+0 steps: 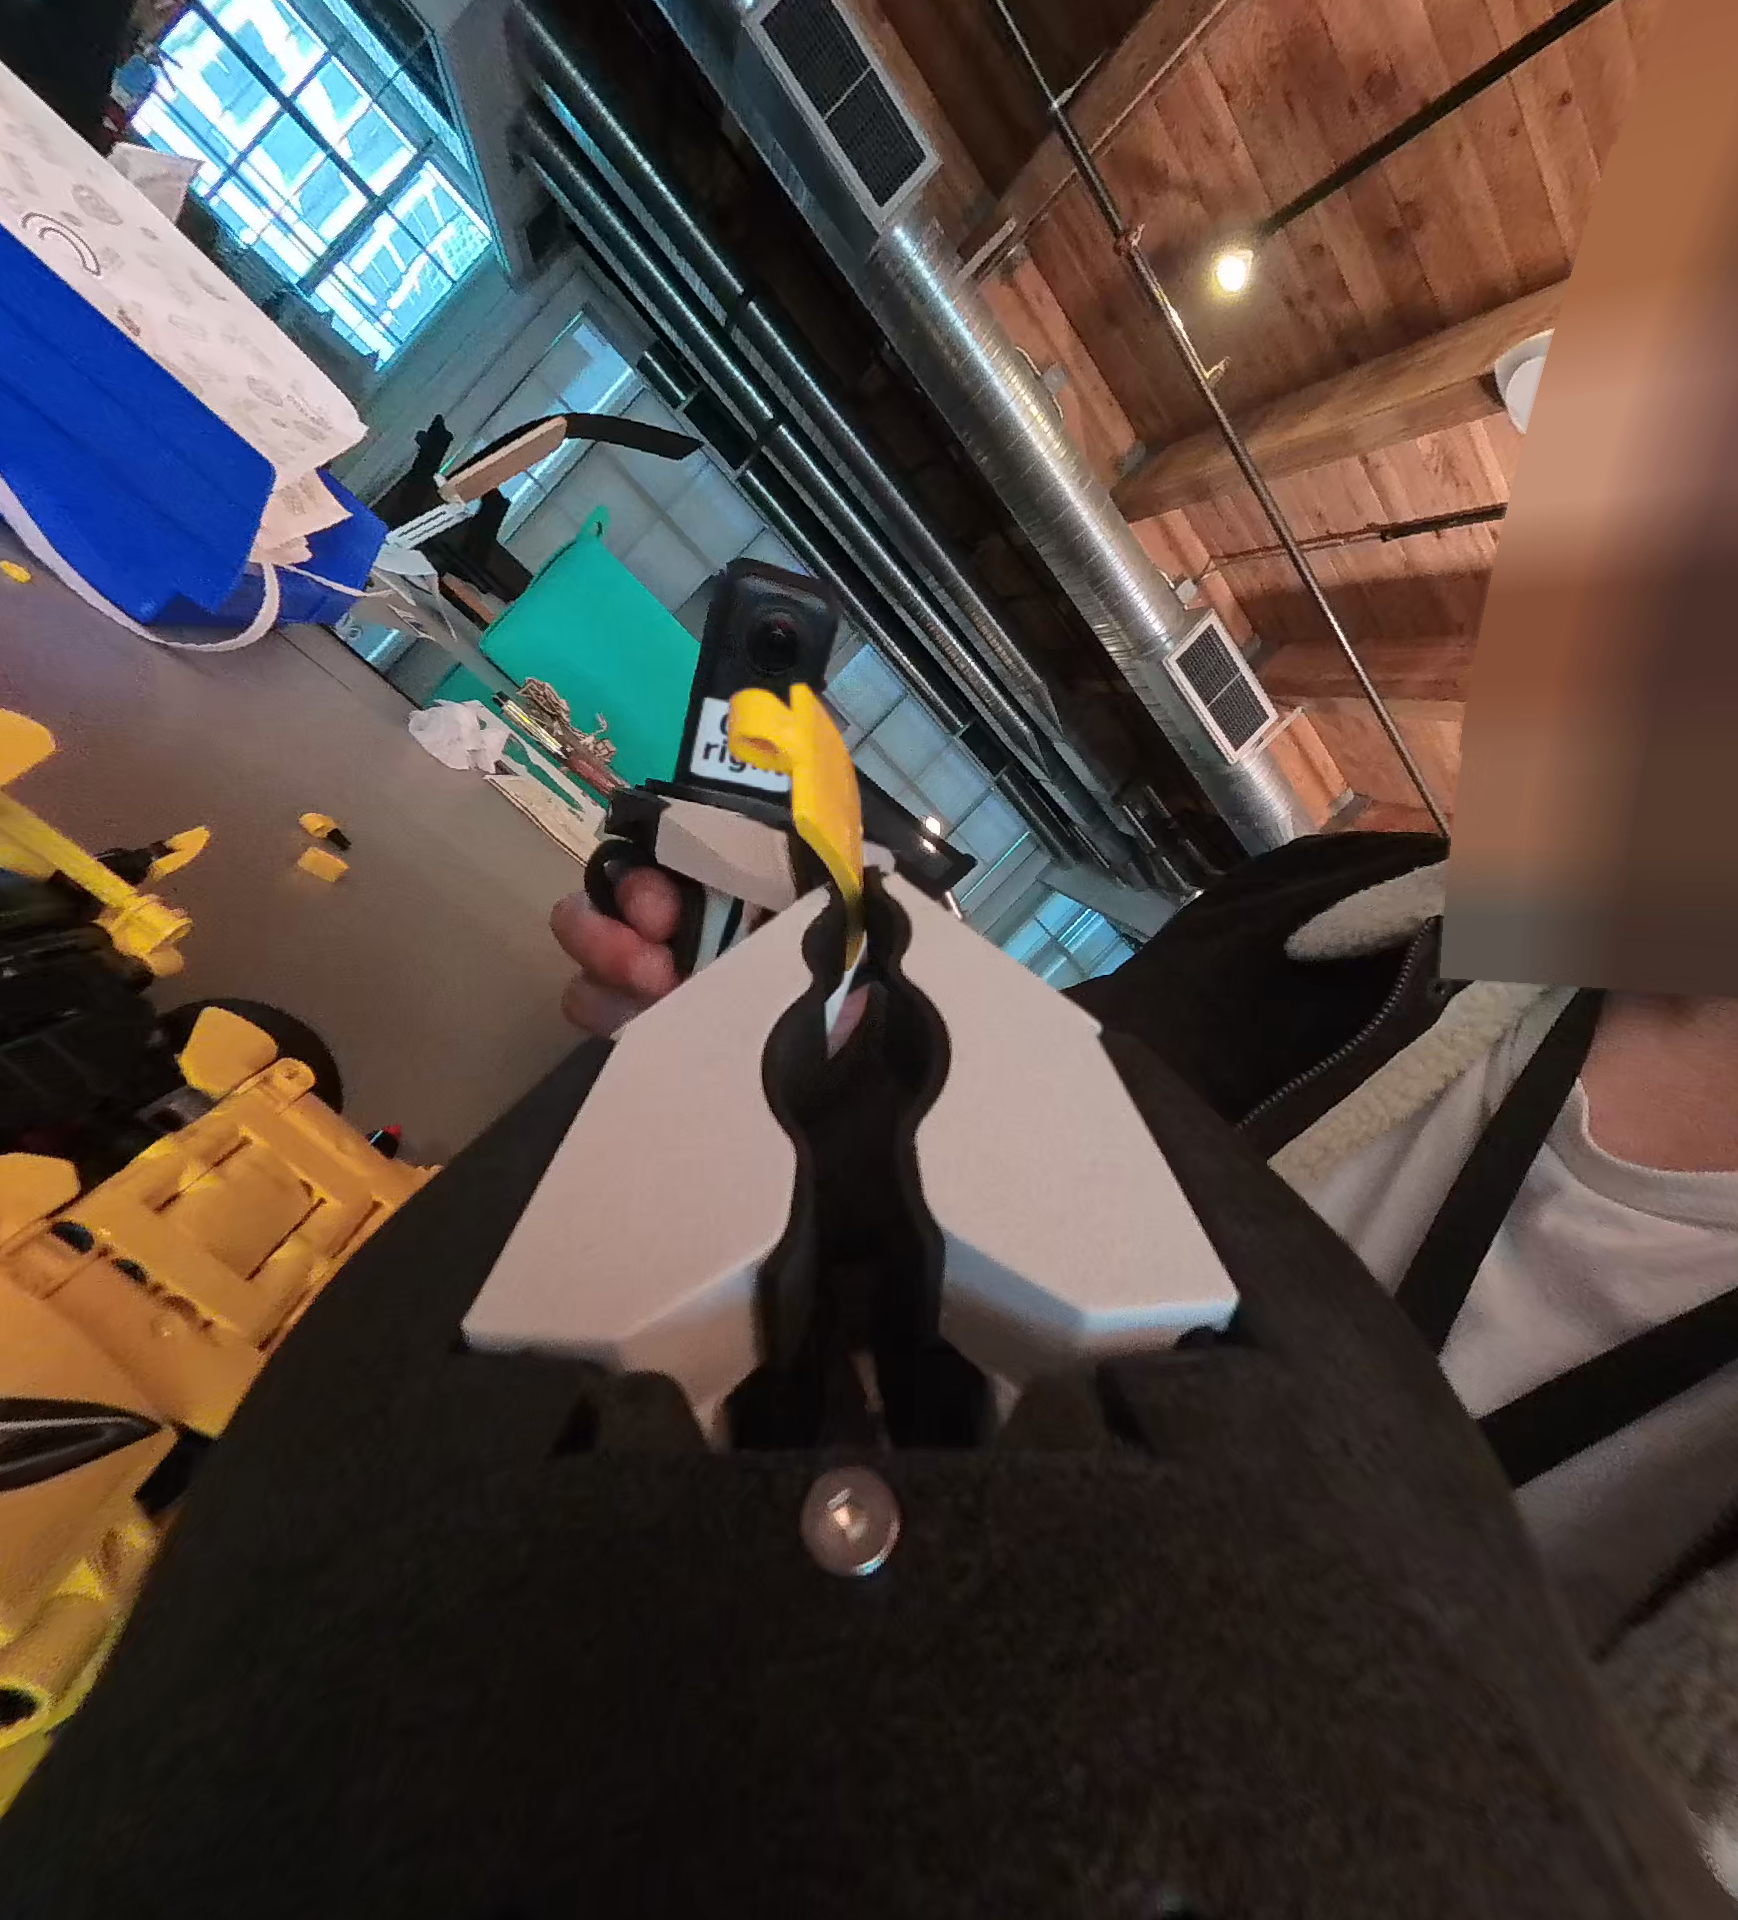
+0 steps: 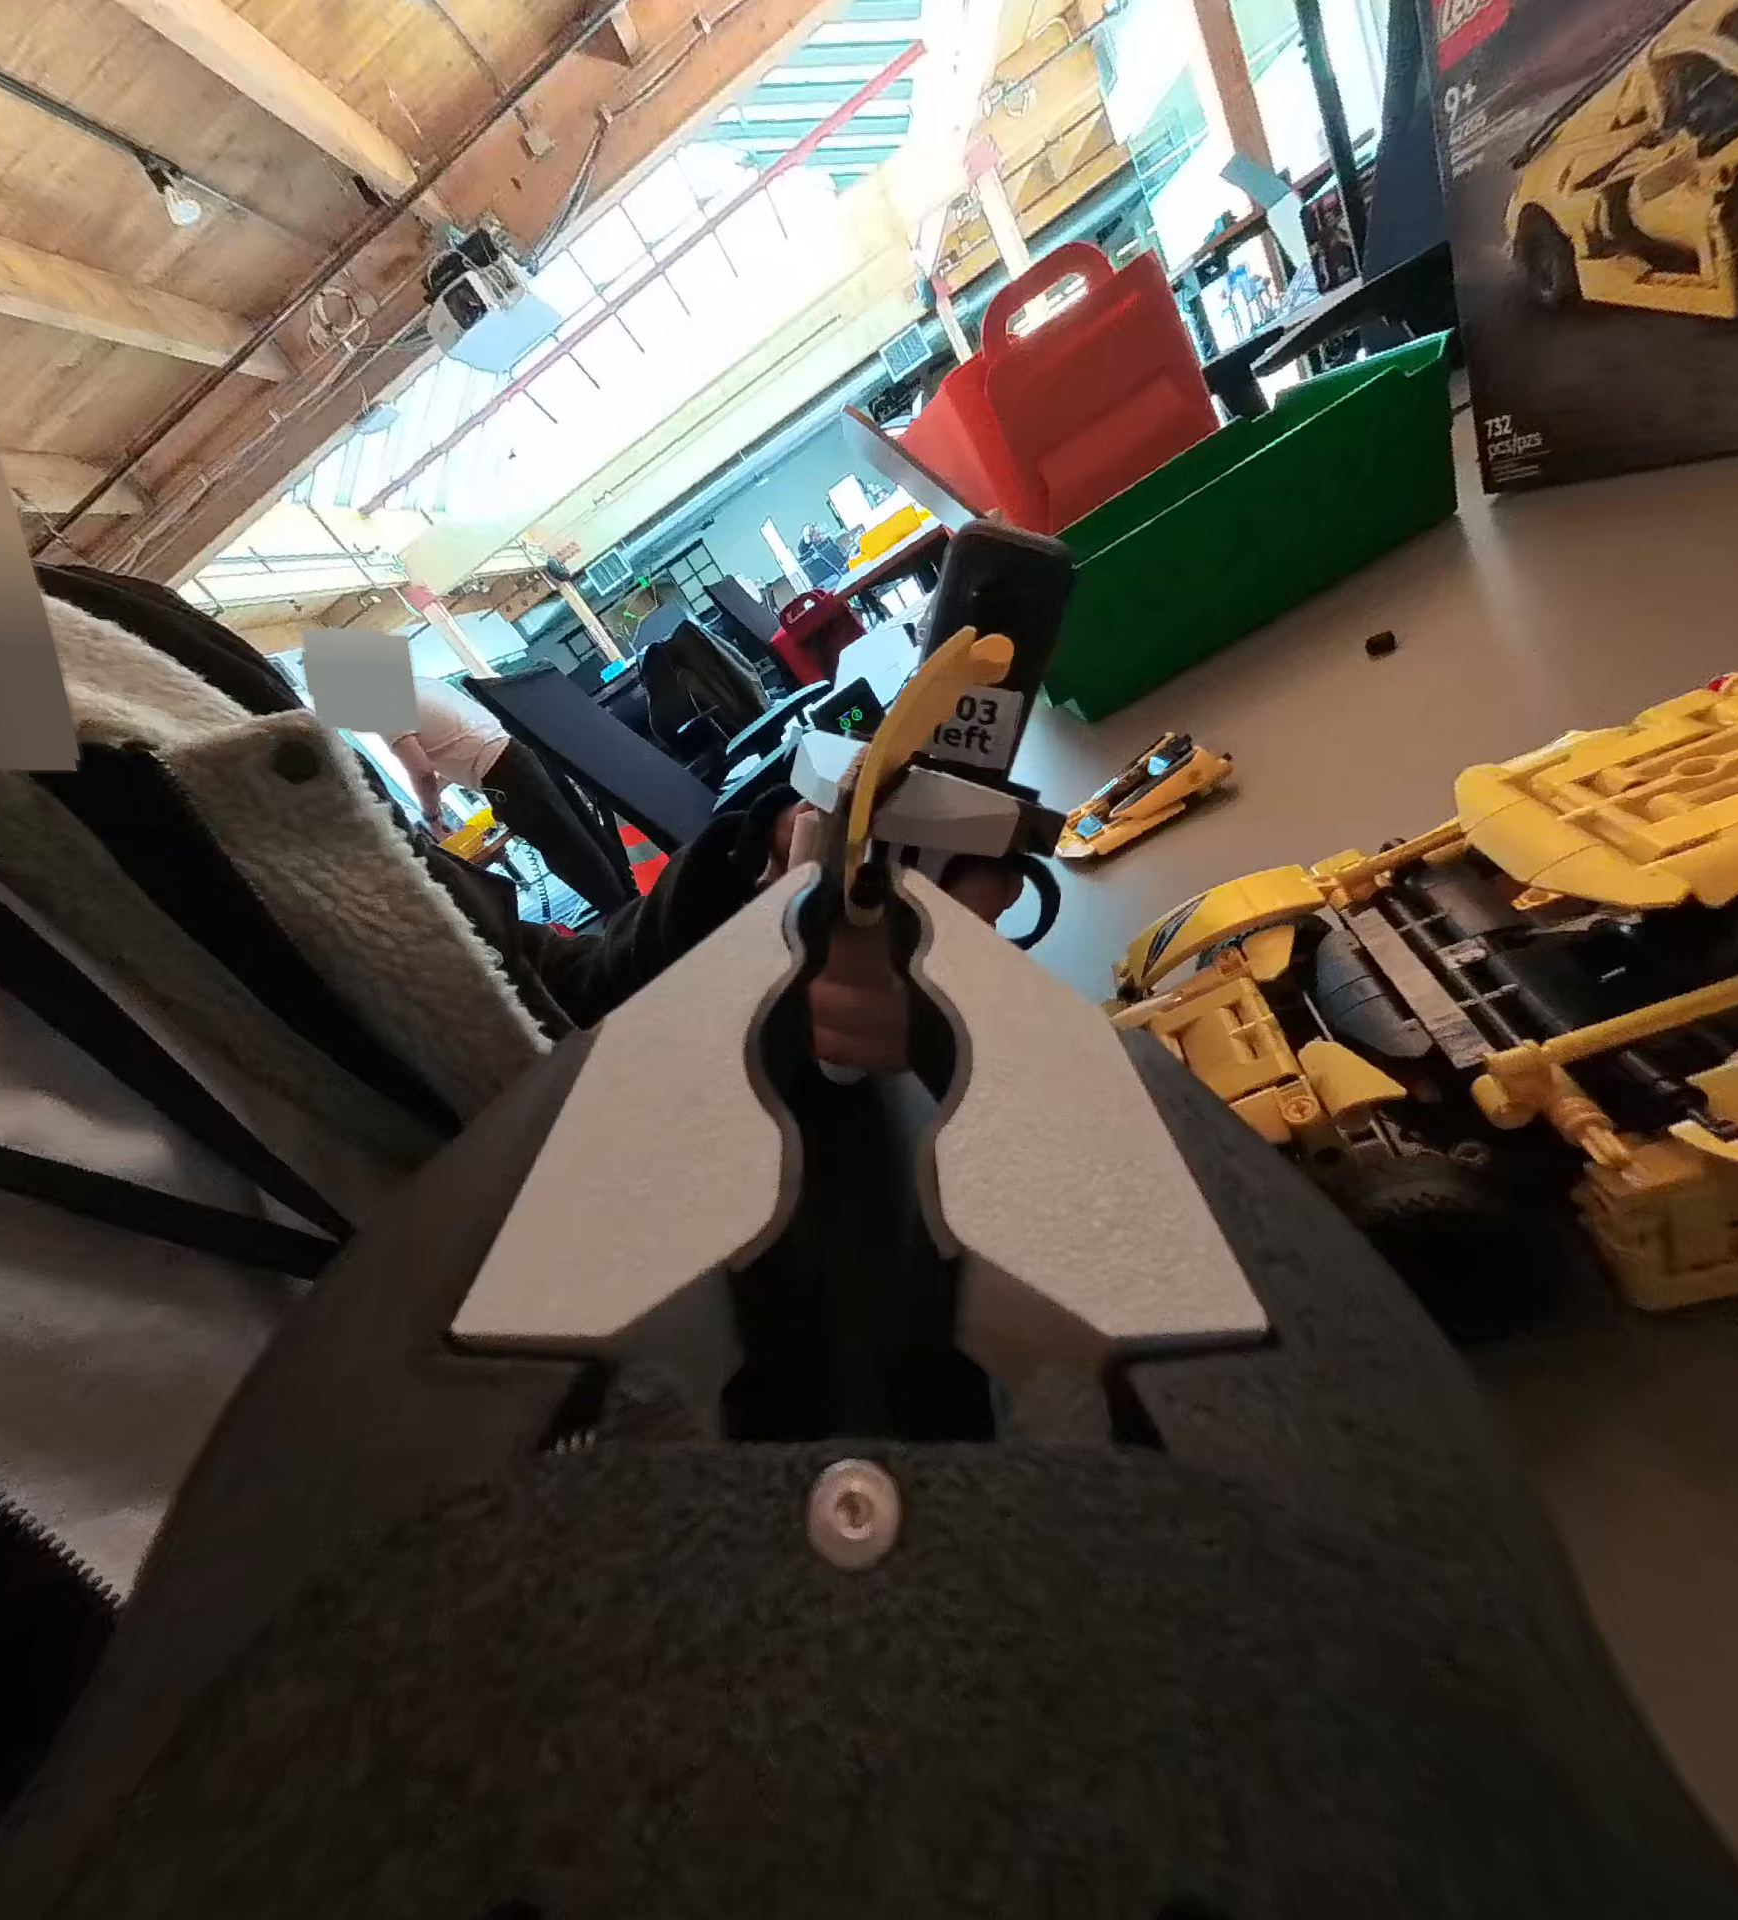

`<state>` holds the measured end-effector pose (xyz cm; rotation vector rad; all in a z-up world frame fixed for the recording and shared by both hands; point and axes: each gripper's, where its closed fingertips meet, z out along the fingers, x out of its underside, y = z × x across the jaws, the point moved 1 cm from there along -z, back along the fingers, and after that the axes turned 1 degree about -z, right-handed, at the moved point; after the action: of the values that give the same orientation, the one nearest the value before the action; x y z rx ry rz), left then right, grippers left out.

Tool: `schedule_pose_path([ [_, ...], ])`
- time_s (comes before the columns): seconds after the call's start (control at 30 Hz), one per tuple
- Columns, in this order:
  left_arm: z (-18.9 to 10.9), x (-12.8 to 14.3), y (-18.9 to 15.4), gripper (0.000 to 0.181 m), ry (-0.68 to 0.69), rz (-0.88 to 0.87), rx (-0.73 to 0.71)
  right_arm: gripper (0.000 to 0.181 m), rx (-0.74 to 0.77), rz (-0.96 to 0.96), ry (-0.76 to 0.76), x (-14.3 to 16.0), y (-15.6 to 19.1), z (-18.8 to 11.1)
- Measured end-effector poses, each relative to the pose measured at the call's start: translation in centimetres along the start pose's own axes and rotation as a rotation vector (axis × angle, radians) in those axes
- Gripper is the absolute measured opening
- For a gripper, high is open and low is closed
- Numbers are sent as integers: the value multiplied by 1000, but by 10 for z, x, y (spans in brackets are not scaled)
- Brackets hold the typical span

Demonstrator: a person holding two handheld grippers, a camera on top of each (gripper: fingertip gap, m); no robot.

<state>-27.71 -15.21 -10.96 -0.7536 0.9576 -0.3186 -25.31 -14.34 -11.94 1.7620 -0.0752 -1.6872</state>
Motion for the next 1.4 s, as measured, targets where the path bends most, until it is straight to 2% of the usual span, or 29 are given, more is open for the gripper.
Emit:
schedule_pose_path([
  [0.23, 1, 3, 5, 2, 24, 54, -63, 4, 22, 52, -7, 0, -9, -4],
  [0.37, 2, 3, 12, 3, 40, 156, -165, 2, 43, 142, -80, -3, -20, -6],
  [0.63, 5, 14, 19, 3, 111, 174, -213, 4, 1, 191, -177, -13, -23, -13],
  [0.67, 2, 23, 27, 2, 166, 166, -258, 2, -96, 211, -464, -52, -17, -46],
  [0.7, -2, 28, 35, 2, 191, 150, -300, 3, -106, 251, -607, -72, -28, -85],
  [0.73, -3, 24, 32, 1, 161, 137, -282, 1, -26, 238, -640, -77, -43, -112],
  [0.8, -1, 18, 23, 2, 125, 152, -228, 3, 78, 145, -476, -71, -40, -119],
  [0.87, 4, 24, 19, 2, 163, 167, -206, 2, 321, -28, -240, -60, -51, -127],
  [0.93, 11, 35, 14, 2, 221, 193, -186, 3, 681, -65, 88, -31, -94, -170],
  [1.0, 15, 41, 15, 2, 264, 262, -215, 3, 930, 6, 339, 0, -120, -223],
  [1.13, 18, 44, 12, 2, 270, 224, -180, 4, 1092, 84, 706, 48, -123, -272],
  [1.2, 18, 43, 17, 2, 267, 195, -194, 4, 1116, 52, 762, 53, -127, -276],
  [1.33, 27, 45, 36, 2, 315, 174, -278, 6, 1090, 46, 702, 51, -135, -269],
  [1.4, 40, 43, 50, 2, 364, 164, -360, 28, 1087, 28, 664, 47, -137, -271],
])
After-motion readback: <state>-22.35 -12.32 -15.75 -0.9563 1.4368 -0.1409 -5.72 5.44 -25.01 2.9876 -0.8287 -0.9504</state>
